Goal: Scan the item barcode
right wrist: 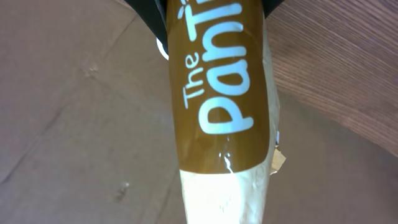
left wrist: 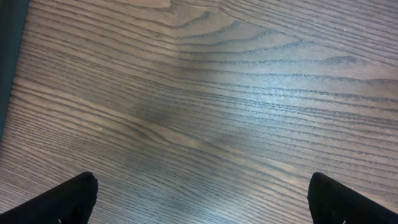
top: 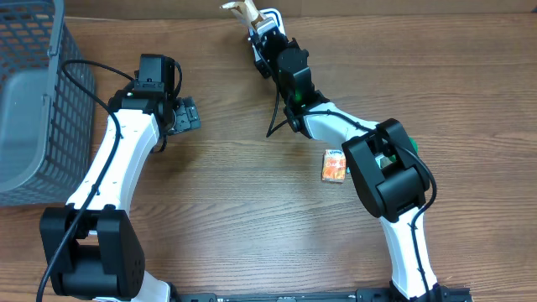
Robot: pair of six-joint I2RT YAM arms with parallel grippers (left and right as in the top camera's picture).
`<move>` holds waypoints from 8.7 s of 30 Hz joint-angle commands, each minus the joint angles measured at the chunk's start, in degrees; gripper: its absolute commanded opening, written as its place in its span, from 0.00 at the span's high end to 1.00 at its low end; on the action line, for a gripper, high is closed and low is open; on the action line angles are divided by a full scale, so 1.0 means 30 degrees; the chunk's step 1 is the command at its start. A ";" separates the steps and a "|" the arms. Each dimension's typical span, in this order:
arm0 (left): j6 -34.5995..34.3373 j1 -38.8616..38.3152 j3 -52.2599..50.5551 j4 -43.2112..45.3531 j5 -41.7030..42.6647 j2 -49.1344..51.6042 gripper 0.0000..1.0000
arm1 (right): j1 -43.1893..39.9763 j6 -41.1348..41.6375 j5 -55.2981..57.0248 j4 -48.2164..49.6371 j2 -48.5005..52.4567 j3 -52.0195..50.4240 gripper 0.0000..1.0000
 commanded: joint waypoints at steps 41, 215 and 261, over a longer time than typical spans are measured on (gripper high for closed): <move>0.0357 -0.0036 0.0073 0.0022 -0.0255 -0.0087 0.00 | -0.1552 0.8451 -0.4233 -3.1612 -0.9493 -0.1778 0.00; 0.0357 -0.0765 0.0073 0.0015 -0.0255 -0.1756 0.00 | -0.3942 0.8510 -0.4670 -1.3355 -4.4107 -2.9376 0.00; -0.0284 0.0087 -1.3792 0.9559 0.3730 -2.7744 0.00 | -0.3942 0.8510 -0.4670 -1.3355 -4.4107 -2.9376 0.00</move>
